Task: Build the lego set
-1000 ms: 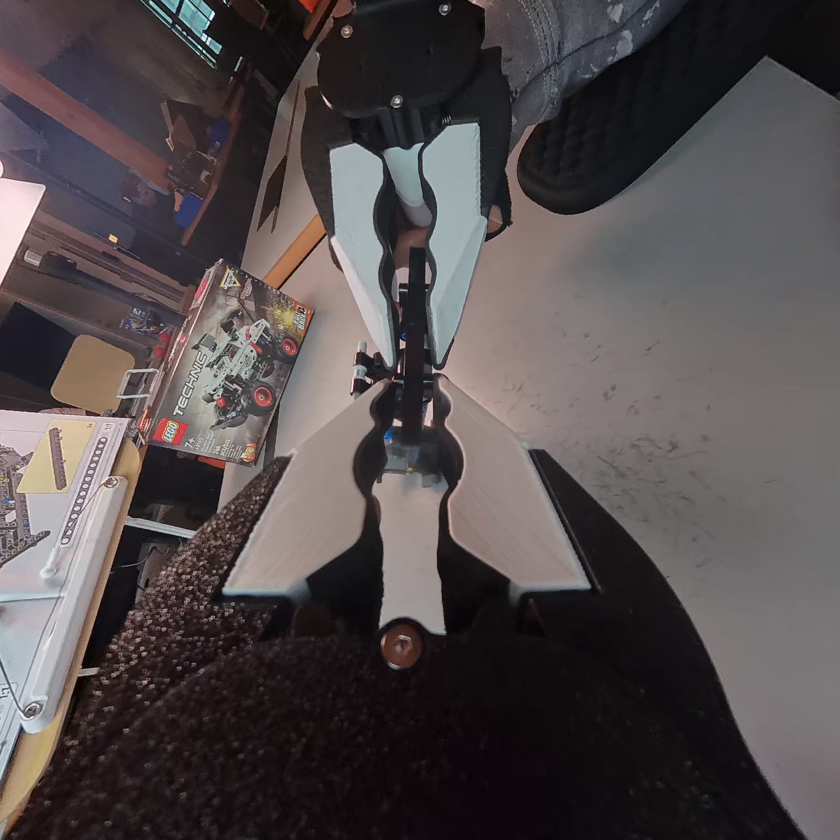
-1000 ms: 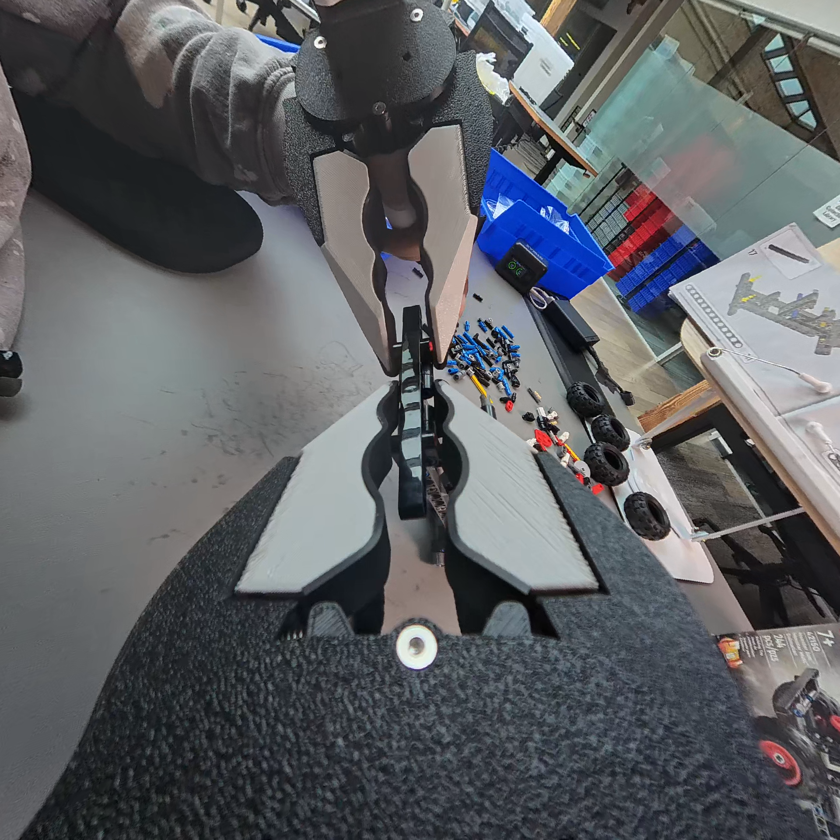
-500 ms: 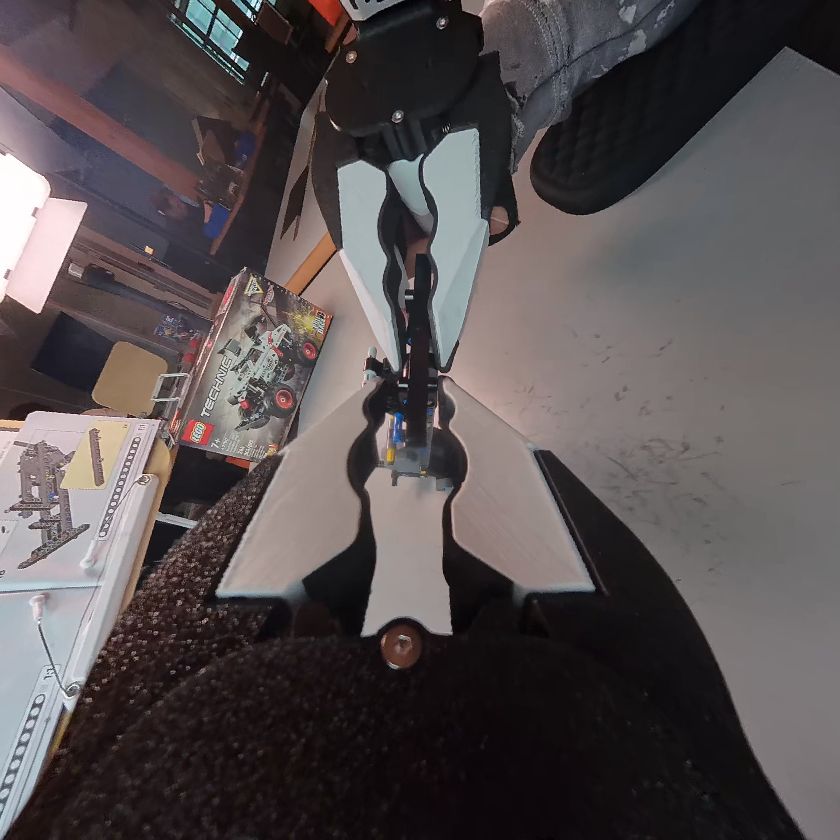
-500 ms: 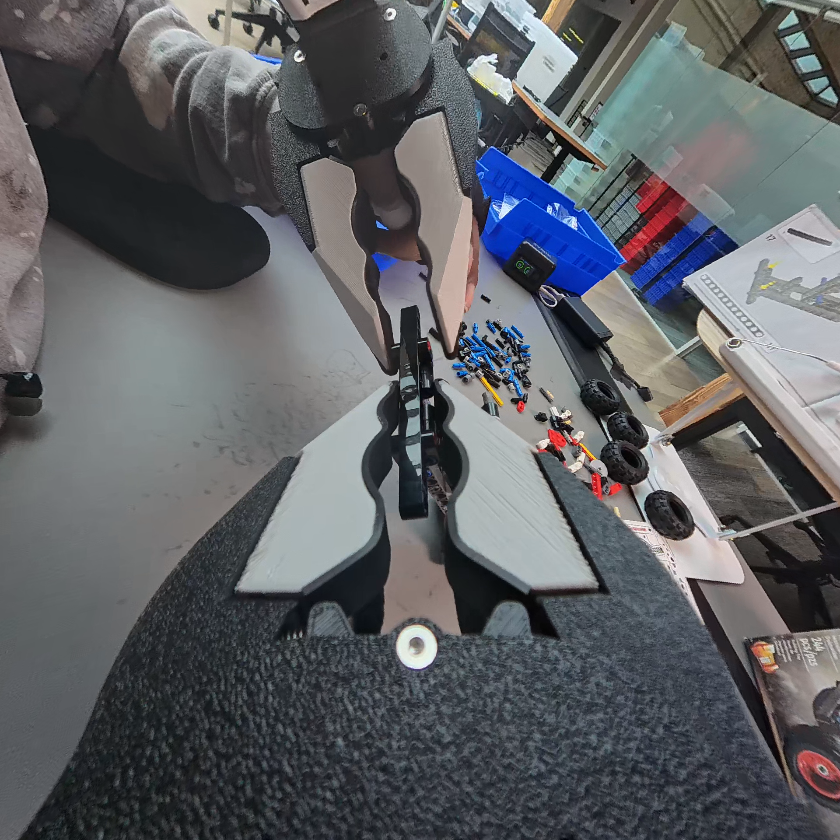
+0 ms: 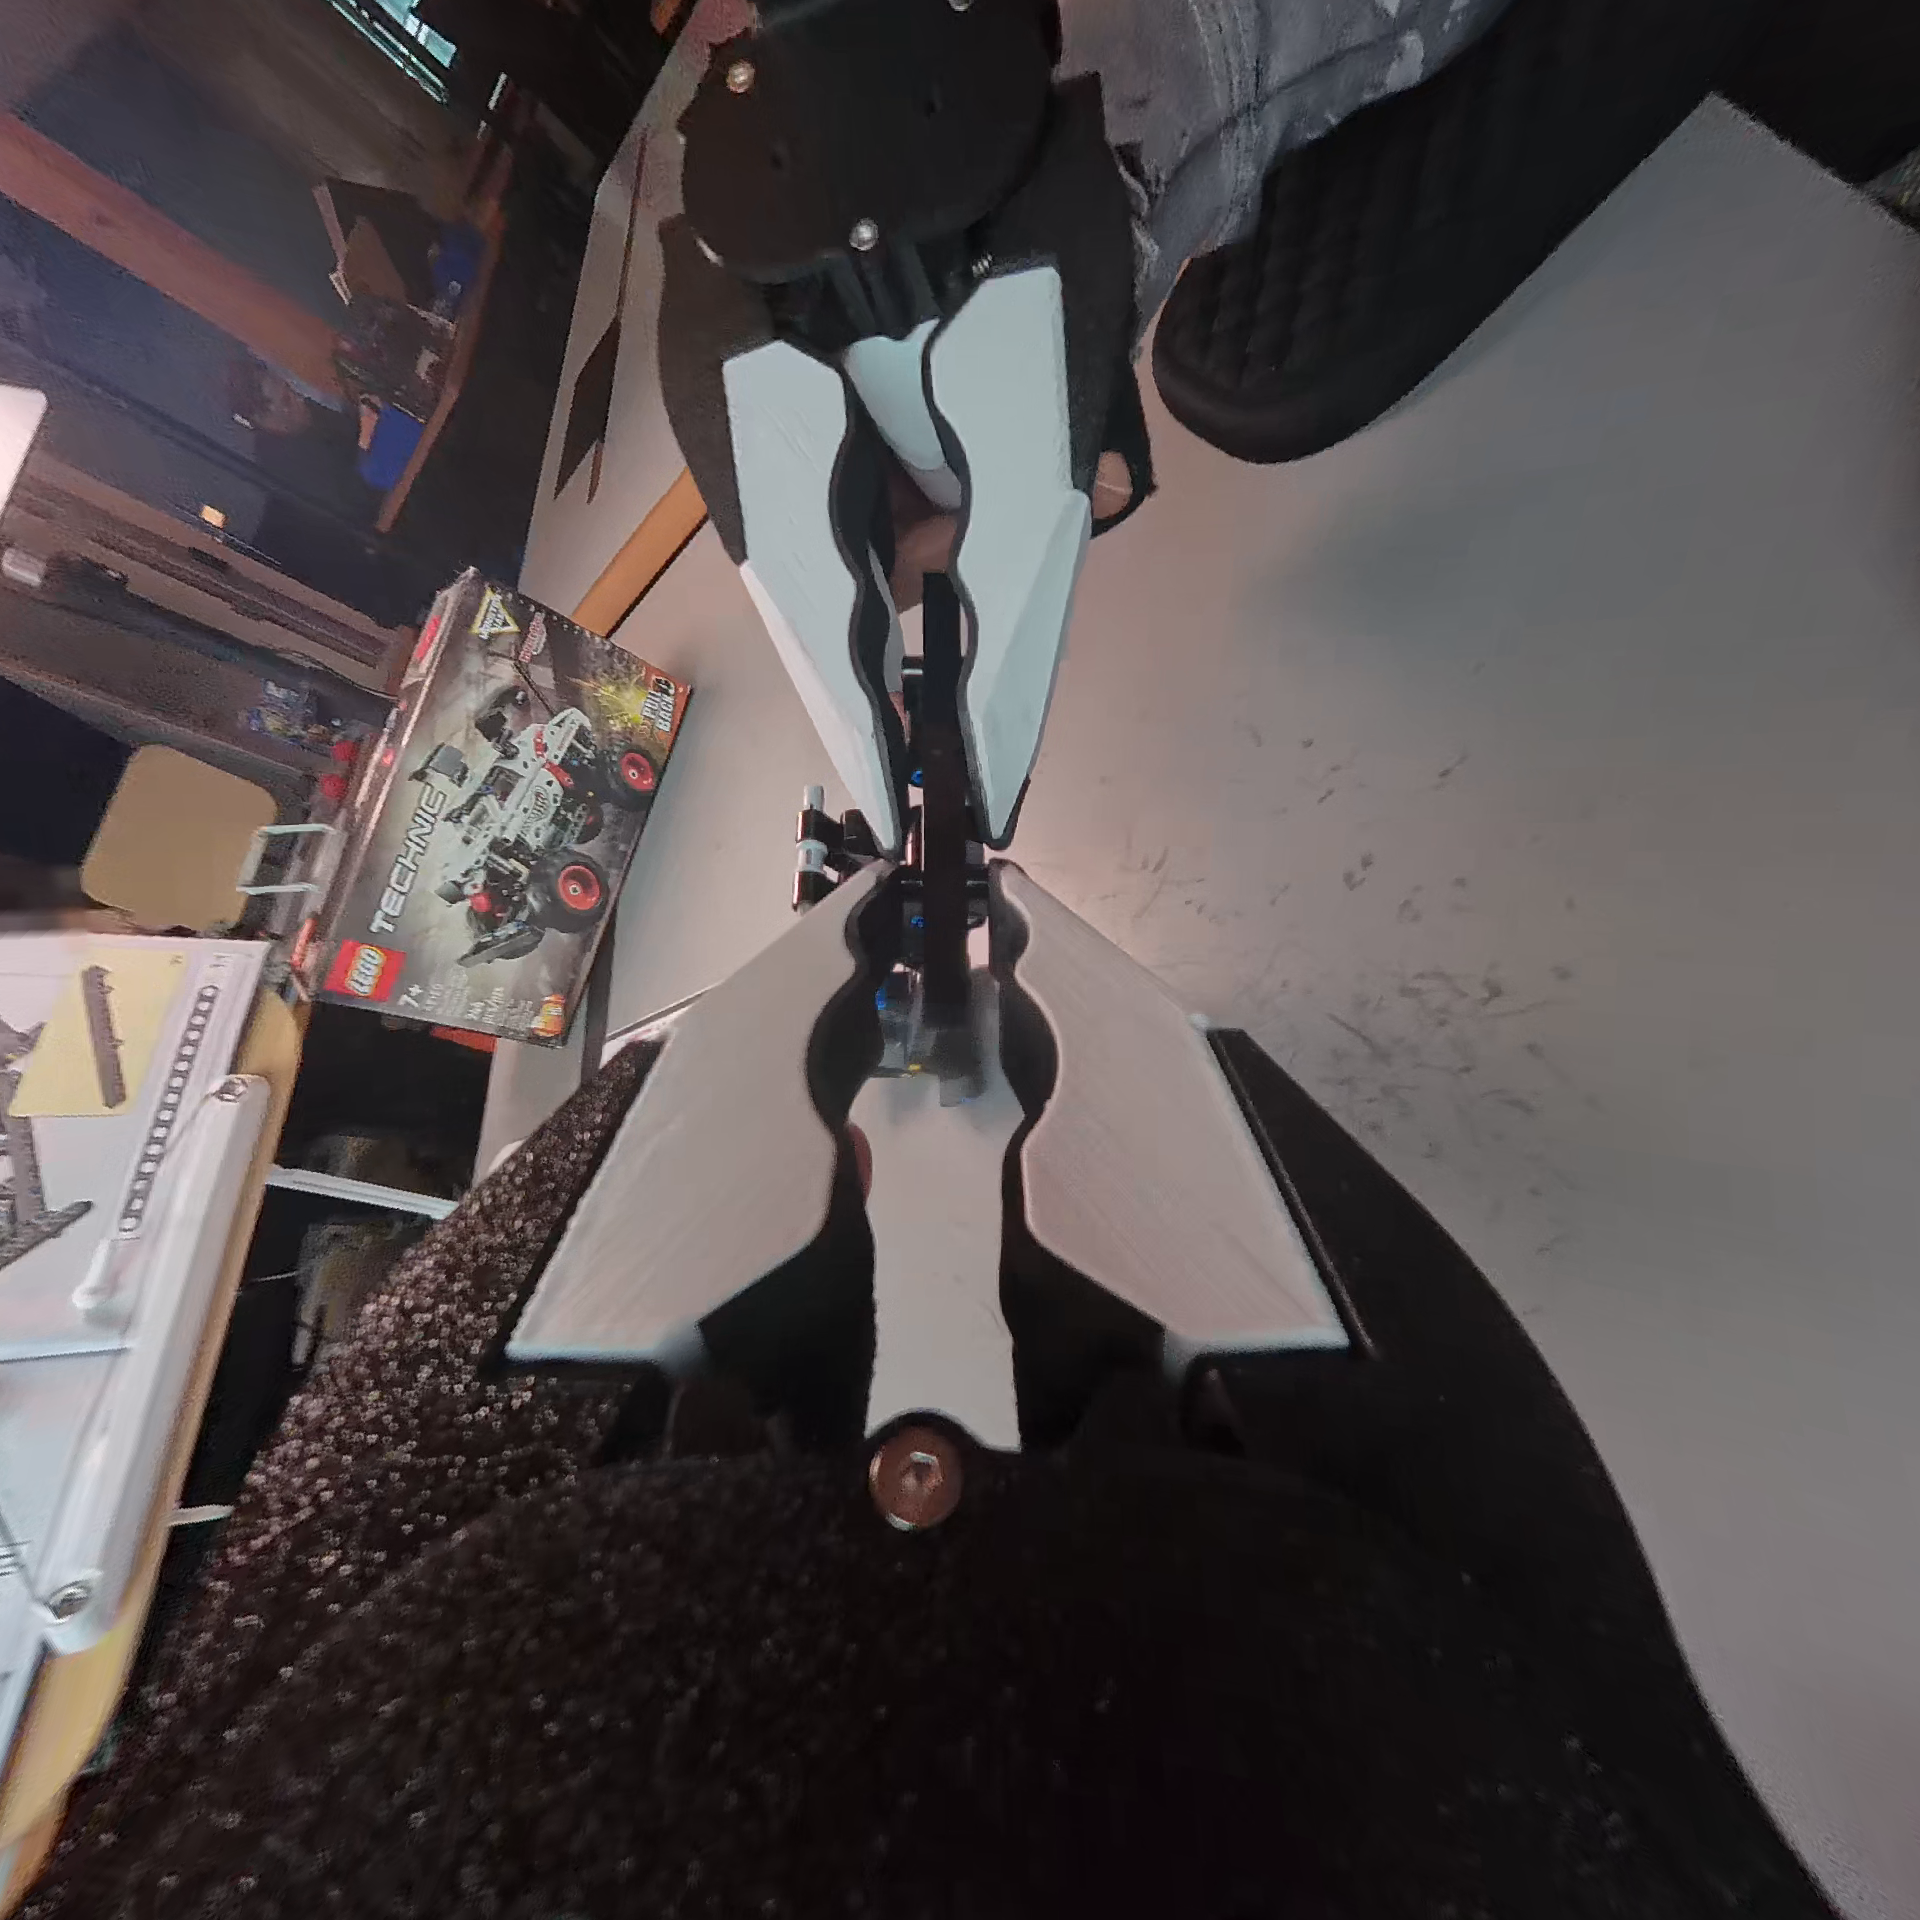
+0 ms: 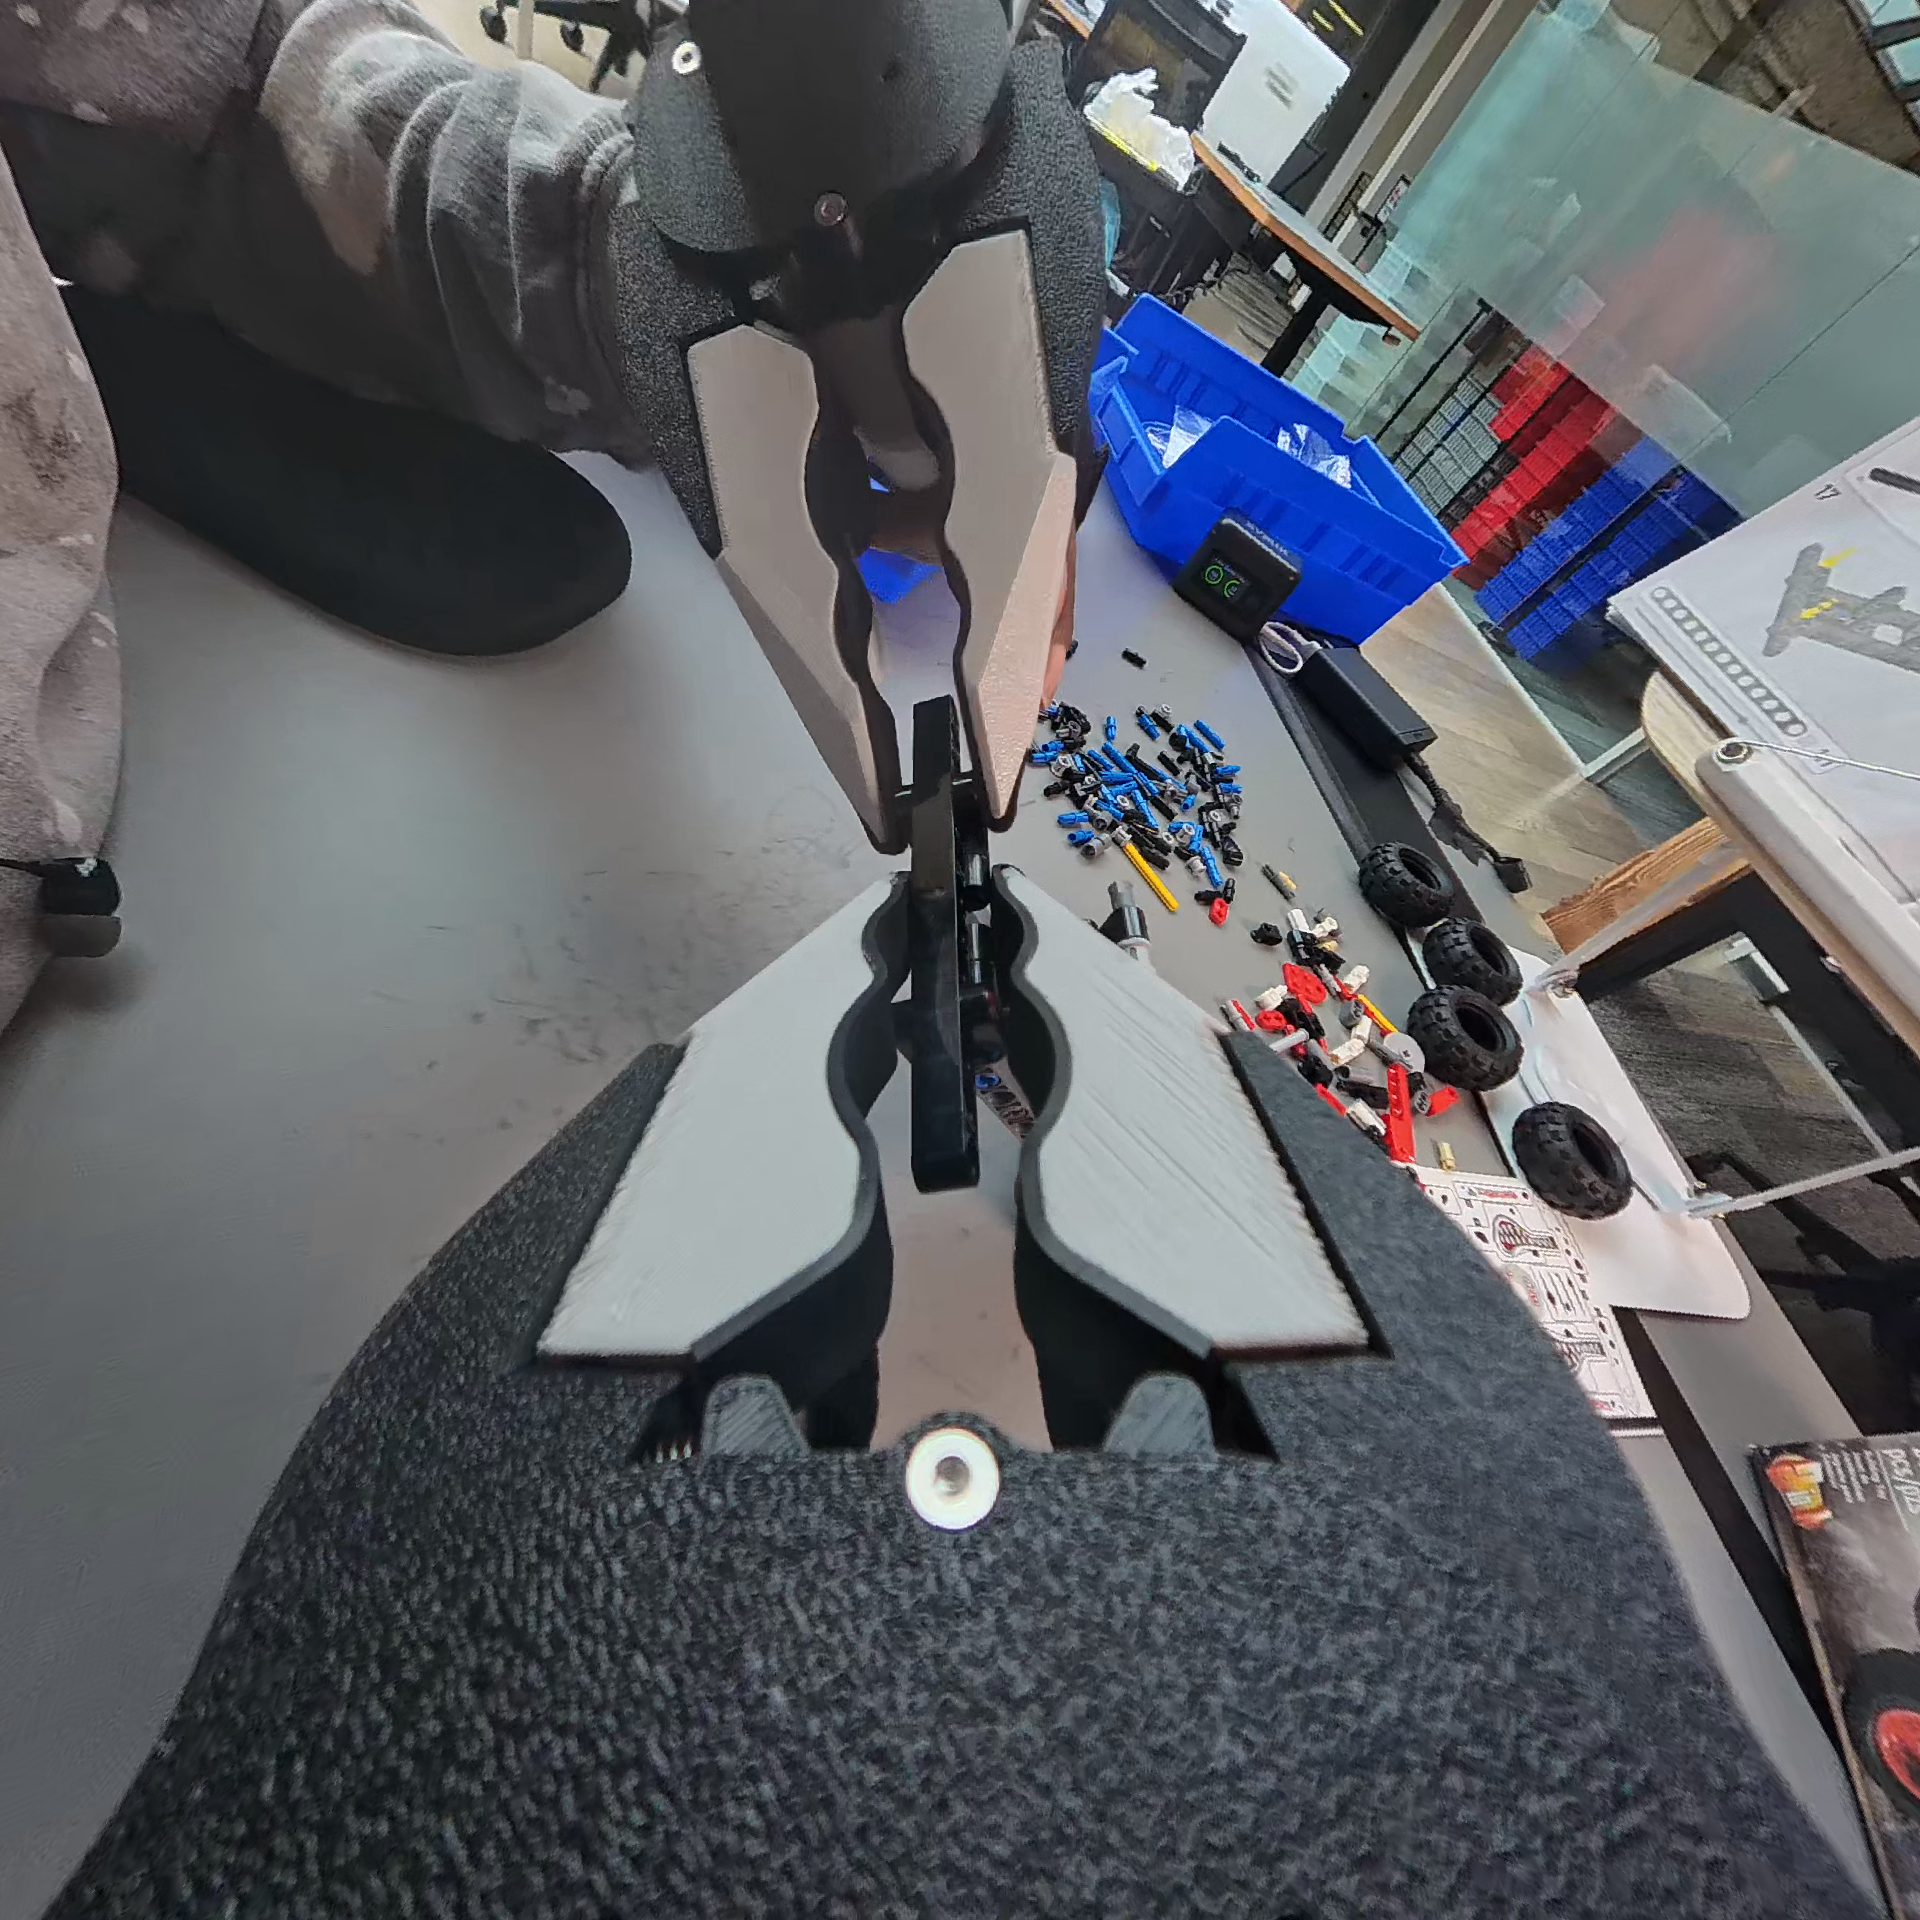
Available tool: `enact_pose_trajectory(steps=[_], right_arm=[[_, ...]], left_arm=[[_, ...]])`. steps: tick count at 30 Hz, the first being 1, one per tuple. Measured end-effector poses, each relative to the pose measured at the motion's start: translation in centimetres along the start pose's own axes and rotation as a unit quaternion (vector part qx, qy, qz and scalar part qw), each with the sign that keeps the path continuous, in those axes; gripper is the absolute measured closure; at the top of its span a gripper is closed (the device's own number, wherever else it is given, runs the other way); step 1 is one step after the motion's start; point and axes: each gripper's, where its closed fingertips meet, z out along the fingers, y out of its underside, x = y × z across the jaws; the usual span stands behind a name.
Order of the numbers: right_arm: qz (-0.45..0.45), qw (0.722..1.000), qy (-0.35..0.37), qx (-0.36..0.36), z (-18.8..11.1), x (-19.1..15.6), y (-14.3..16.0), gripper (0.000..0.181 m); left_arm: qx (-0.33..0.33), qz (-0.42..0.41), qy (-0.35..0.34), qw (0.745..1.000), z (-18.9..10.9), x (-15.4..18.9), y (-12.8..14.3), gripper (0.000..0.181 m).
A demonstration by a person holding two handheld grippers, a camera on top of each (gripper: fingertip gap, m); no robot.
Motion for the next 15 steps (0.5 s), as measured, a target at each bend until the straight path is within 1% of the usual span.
enact_pose_trajectory(steps=[3,4,5,6,7,9,11,15], right_arm=[[0.001,1.0,0.017,0.005,0.0,0.7,-0.2,0.167],[-0.002,1.0,0.021,0.005,0.0,0.7,-0.2,0.167],[-0.002,1.0,0.024,0.004,-0.1,0.8,-0.2,0.167],[0.0,1.0,0.025,0.003,-0.1,0.8,-0.1,0.167],[0.001,1.0,0.027,0.004,-0.1,0.7,0.0,0.167],[0.006,1.0,0.027,0.005,-0.1,0.7,0.1,0.167],[0.008,1.0,0.028,0.005,0.0,0.7,0.2,0.167],[0.009,1.0,0.027,0.003,0.2,0.6,0.2,0.167]], left_arm=[[0.041,-0.059,-0.002,0.997,-0.1,-0.7,-0.1,0.162],[0.052,-0.088,0.005,0.995,-0.1,-0.7,0.0,0.156],[0.059,-0.118,0.012,0.991,-0.2,-0.8,0.2,0.143],[0.066,-0.142,0.016,0.988,-0.5,-1.0,0.3,0.139],[0.076,-0.156,0.013,0.985,-0.9,-1.2,0.3,0.14],[0.087,-0.154,0.001,0.984,-1.4,-1.5,0.2,0.141],[0.07,-0.13,-0.003,0.989,-1.3,-1.2,0.4,0.14],[0.062,-0.101,-0.005,0.993,-0.7,-0.6,0.0,0.144]])
